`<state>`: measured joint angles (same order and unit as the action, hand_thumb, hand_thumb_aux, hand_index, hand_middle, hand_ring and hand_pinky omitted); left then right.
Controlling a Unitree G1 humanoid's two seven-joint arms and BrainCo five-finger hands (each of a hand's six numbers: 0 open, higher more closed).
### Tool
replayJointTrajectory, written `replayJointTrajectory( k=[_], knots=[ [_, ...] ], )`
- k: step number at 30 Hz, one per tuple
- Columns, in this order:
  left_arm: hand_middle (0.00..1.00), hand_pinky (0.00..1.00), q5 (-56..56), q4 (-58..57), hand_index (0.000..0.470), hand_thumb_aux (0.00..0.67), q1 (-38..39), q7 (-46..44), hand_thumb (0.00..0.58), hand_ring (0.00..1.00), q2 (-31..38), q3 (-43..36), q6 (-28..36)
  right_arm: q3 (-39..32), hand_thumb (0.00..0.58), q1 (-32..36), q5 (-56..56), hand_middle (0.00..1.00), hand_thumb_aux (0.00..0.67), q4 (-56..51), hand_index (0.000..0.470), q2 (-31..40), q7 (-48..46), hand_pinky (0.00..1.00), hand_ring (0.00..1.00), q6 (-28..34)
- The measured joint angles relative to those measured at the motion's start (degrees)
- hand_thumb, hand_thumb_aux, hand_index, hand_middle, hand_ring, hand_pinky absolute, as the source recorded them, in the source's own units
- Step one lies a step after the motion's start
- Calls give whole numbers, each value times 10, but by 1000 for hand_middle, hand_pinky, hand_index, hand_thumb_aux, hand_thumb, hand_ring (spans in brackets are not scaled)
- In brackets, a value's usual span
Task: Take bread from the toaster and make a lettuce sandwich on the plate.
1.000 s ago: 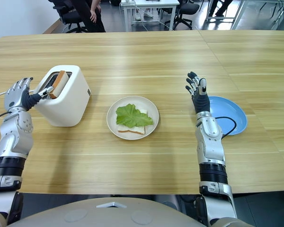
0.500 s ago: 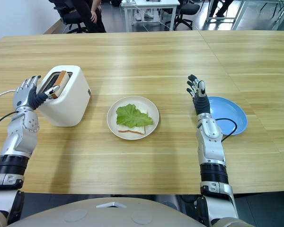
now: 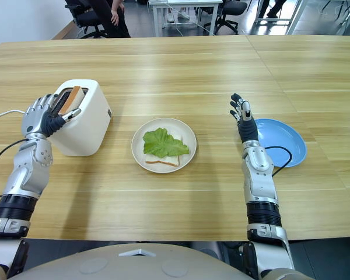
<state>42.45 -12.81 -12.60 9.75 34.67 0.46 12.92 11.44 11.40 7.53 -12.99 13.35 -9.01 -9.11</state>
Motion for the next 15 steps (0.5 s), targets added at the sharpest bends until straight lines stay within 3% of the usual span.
replayJointTrajectory(
  k=[4,5,6,7,8,15],
  knots=[
    [0,0,-4,-27,4,5,-16,2,9,0,0,-7,-5,0,0,0,0,0,0,-1,0,1,0,0,0,-1],
    [0,0,-6,-33,90,131,-18,2,205,0,0,-7,-6,0,0,0,0,0,0,-1,0,1,0,0,0,-1],
    [0,0,-7,-36,242,352,-19,2,449,0,0,-7,-6,0,0,0,0,0,0,-1,0,1,0,0,0,-1],
    [0,0,-11,-38,323,470,-20,4,528,0,0,-7,-7,0,0,0,0,0,0,-1,0,2,0,0,0,-1],
    [0,0,-12,-38,460,670,-20,5,580,0,0,-7,-9,0,0,0,0,0,0,-1,0,2,0,0,0,-1],
    [0,0,-16,-28,460,670,-15,49,580,0,3,-5,-24,0,0,-1,-2,0,0,-1,0,2,3,0,0,-2]
  ],
)
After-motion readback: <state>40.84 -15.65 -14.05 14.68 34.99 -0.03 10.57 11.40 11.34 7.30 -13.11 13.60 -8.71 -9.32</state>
